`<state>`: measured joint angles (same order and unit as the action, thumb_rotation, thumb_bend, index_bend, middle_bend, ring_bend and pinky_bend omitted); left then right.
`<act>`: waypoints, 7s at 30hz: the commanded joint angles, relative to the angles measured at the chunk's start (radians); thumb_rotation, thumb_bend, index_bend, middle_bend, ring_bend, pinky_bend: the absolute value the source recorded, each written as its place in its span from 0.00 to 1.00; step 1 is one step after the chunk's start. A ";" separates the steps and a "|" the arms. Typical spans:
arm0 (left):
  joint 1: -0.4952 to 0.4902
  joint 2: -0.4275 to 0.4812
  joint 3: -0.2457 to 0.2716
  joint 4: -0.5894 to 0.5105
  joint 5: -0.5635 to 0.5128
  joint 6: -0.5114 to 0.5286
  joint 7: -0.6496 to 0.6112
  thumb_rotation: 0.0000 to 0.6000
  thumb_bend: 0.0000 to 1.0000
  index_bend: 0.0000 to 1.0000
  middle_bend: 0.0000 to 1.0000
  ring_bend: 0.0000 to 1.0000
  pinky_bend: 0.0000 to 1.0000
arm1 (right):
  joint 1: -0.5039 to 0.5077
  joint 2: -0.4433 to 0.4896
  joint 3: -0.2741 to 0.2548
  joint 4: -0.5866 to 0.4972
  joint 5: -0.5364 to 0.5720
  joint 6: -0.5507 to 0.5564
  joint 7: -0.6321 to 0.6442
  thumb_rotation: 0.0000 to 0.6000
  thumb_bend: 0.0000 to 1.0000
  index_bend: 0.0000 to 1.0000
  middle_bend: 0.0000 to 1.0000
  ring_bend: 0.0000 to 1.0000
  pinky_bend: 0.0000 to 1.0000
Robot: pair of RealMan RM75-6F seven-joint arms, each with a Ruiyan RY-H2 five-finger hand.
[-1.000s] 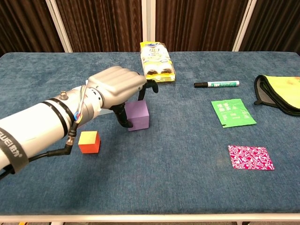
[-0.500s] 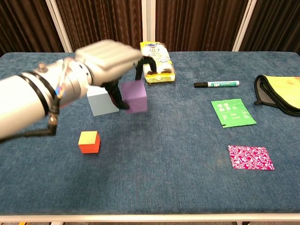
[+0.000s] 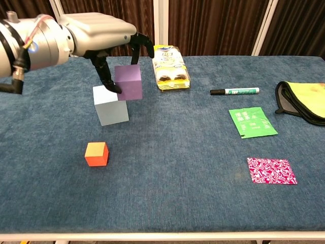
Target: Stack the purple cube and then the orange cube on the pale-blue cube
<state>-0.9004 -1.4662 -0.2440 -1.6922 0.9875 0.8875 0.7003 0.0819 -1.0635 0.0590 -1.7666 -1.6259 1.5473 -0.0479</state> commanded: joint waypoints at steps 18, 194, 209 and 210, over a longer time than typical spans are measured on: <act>-0.025 0.064 0.028 0.202 0.038 -0.096 -0.289 1.00 0.20 0.29 0.55 0.24 0.25 | 0.010 -0.037 0.028 0.001 0.064 -0.018 -0.071 1.00 0.13 0.02 0.06 0.00 0.00; 0.366 -0.213 0.242 0.255 0.397 0.166 -0.394 1.00 0.21 0.39 0.55 0.37 0.41 | 0.014 -0.012 0.019 -0.001 0.070 -0.033 -0.027 1.00 0.13 0.02 0.06 0.00 0.00; 0.378 -0.210 0.237 0.252 0.396 0.177 -0.409 1.00 0.29 0.40 0.60 0.39 0.43 | 0.017 -0.012 0.020 -0.004 0.076 -0.040 -0.033 1.00 0.13 0.02 0.06 0.00 0.00; 0.379 -0.207 0.236 0.249 0.394 0.177 -0.410 1.00 0.29 0.41 0.60 0.39 0.43 | 0.017 -0.012 0.020 -0.003 0.077 -0.041 -0.033 1.00 0.13 0.02 0.06 0.00 0.00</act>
<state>-0.5220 -1.6746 -0.0073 -1.4426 1.3827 1.0645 0.2911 0.0991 -1.0755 0.0790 -1.7699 -1.5492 1.5067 -0.0807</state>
